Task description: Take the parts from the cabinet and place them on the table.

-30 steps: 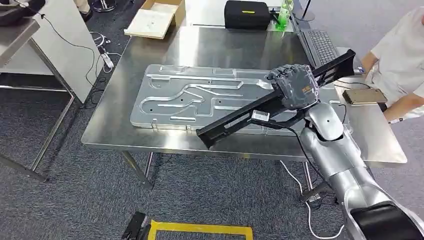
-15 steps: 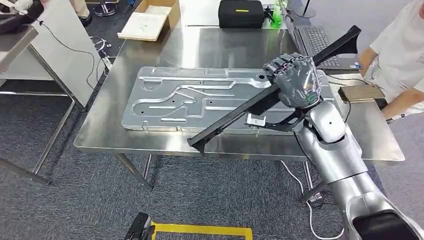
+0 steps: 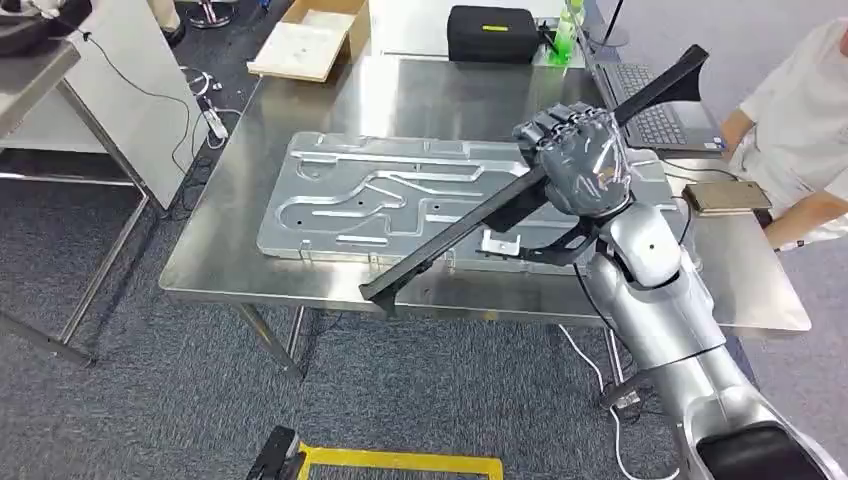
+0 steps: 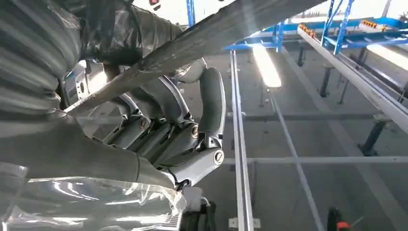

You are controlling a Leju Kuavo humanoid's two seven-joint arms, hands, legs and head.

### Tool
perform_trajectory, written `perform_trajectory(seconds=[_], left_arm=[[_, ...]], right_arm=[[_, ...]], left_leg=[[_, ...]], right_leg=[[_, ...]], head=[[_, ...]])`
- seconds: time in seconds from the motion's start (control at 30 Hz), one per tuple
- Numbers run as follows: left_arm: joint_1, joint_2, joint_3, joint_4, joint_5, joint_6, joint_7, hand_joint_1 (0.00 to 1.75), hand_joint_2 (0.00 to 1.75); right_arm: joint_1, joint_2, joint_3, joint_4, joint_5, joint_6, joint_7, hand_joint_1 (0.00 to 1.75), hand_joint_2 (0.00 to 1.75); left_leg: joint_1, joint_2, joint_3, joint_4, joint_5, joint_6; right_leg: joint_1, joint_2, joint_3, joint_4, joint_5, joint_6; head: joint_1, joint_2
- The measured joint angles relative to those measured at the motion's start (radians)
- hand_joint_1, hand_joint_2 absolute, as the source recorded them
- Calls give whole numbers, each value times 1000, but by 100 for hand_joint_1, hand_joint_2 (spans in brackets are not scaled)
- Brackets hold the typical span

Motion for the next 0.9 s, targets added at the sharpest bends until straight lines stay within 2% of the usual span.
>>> perform_trajectory(seconds=[0.03, 0.07, 0.1, 0.13, 0.17, 0.23, 0.27, 0.37, 0.43, 0.47, 0.5, 0.57, 0.7, 0.73, 0.77, 0.8, 0.83, 0.9], left_arm=[[1, 0, 0, 0, 0, 0, 0, 0, 0], [2, 0, 0, 0, -1, 0, 0, 0, 0], [3, 0, 0, 0, -1, 0, 0, 0, 0], [4, 0, -1, 0, -1, 0, 0, 0, 0], [4, -1, -2, 0, -2, -1, 0, 0, 0], [3, -3, -5, 0, -2, -2, 0, 0, 0], [2, -3, -5, 0, -2, -2, 0, 0, 0], [3, -3, -5, 0, -2, -2, 0, 0, 0], [3, -3, -5, 0, -2, -2, -1, 0, 0], [3, -3, -5, 0, -2, -2, -1, 0, 0], [3, -3, -5, 0, -2, -2, -1, 0, 0], [5, -3, -5, 0, -2, -3, -1, 0, 0], [5, -3, -5, 0, -2, -3, -1, 0, 0], [7, -3, -5, 0, -2, -3, -1, 0, 0], [7, -3, -5, 0, -2, -3, -1, 0, 0], [5, -3, -5, 0, -2, -3, -1, 0, 0], [4, -3, -5, 0, -2, -3, -1, 0, 0], [7, -3, -5, 0, -2, -3, -1, 0, 0]], right_arm=[[2, 0, 0, 1, 0, 0, 0, 175, 175], [5, 0, 0, 2, 0, 0, 0, 175, 175], [7, 0, 0, 3, 0, 0, 0, 175, 175], [8, 0, 0, 4, 0, 0, 0, 175, 175], [8, 0, 1, 3, 0, 0, 0, 175, 175], [5, 0, 1, 3, 0, 0, 0, 175, 175], [4, 0, 1, 3, 0, 0, 0, 175, 175], [6, 1, 4, 3, 0, 0, 0, 175, 175], [6, 1, 5, 3, 1, 0, 0, 175, 175], [5, 1, 5, 3, 1, 0, 0, 175, 175], [4, 1, 5, 3, 1, 0, 0, 175, 175], [6, 2, 7, 5, 1, 0, 0, 175, 175], [6, 2, 7, 5, 1, 0, 0, 175, 175], [9, 2, 8, 7, 2, 0, 0, 175, 175], [9, 2, 9, 8, 2, -1, 0, 175, 175], [9, 2, 9, 8, 2, -1, 0, 175, 175], [8, 2, 9, 9, 2, -1, 0, 175, 175], [9, 2, 10, 10, 2, -1, 0, 175, 175]], left_leg=[[0, 0, 0, 0, 0, 0], [0, 0, -1, 1, 0, 1], [0, 0, -2, 3, -1, 1], [0, -1, -2, 5, -2, 0], [0, -1, -1, 8, -4, -2], [0, -2, -1, 15, -10, -10], [-7, -3, -6, 20, -14, -16], [-6, -3, -8, 18, -11, -28], [-3, -2, -13, 26, -21, -40], [-3, -1, -25, 61, -48, -45], [-2, -1, -53, 124, -86, -49], [1, -1, -125, 282, -154, -56], [1, -1, -128, 289, -156, -56], [2, -1, -148, 327, -154, -58], [3, 0, -64, 152, -48, -51], [2, -1, -7, 29, -19, -41], [-3, -1, 2, 16, -20, -39], [-7, -2, -3, 20, -19, -32]], right_leg=[[0, 0, -36, 77, -35, 3], [-1, 0, -68, 141, -55, 6], [-2, 0, -82, 168, -53, 9], [-3, 0, -73, 146, -27, 10], [-5, -1, -41, 79, 16, 9], [-8, -1, 46, -93, 93, 5], [-3, 0, 60, -121, 76, 1], [2, 2, 52, -122, 81, -13], [-6, 0, 57, -133, 88, -28], [-7, -1, 58, -134, 88, -35], [-7, -2, 58, -134, 88, -39], [-5, -2, 56, -134, 88, -40], [-5, -2, 56, -133, 88, -40], [-4, -2, 56, -133, 88, -40], [-4, -1, 59, -131, 86, -38], [-3, -1, 61, -131, 84, -33], [2, 0, 56, -127, 84, -28], [0, 0, 56, -132, 89, -15]], head=[[0, 0], [0, 0], [0, 0], [0, 0], [0, 0], [0, 0], [0, 0], [-1, 0], [0, 0], [-1, 0], [-1, 0], [-1, 0], [-1, 0], [-1, 0], [-1, 0], [0, 0], [0, 0], [-1, 0]])
